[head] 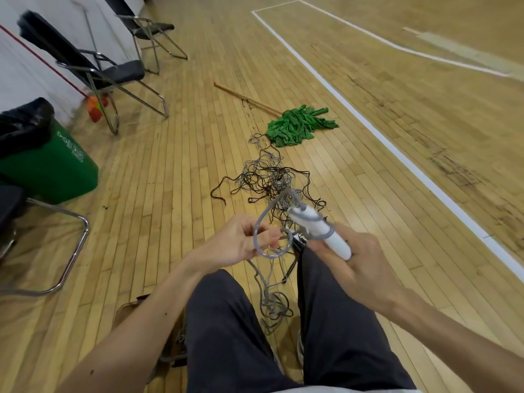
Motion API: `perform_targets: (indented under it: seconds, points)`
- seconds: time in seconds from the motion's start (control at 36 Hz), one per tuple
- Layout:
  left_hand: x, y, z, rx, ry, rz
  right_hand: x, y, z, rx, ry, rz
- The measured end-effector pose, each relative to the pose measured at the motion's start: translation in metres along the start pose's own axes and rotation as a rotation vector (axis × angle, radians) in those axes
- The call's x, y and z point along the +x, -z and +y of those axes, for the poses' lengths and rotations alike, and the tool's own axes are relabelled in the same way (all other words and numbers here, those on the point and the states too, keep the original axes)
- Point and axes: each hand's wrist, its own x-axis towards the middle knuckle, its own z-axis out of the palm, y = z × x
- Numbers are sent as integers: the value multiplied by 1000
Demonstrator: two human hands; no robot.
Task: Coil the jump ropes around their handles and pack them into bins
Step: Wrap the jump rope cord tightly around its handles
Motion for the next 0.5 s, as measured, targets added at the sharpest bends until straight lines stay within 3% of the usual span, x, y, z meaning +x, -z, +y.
perform_targets:
  seconds: [0.17,0.28,0.36,0.5]
  points:
    - [-8,-18,-20,33,71,-47,9,5,-3,95,-149,37]
    - [-8,-12,-18,107,96,-237,8,2,-6,82,-178,-97]
    - [-8,10,-1,75,7,-309,10,1,-10,53,-177,-185]
    - [-6,6,27,-225,-228,-426,18,6,-18,145,-241,-253]
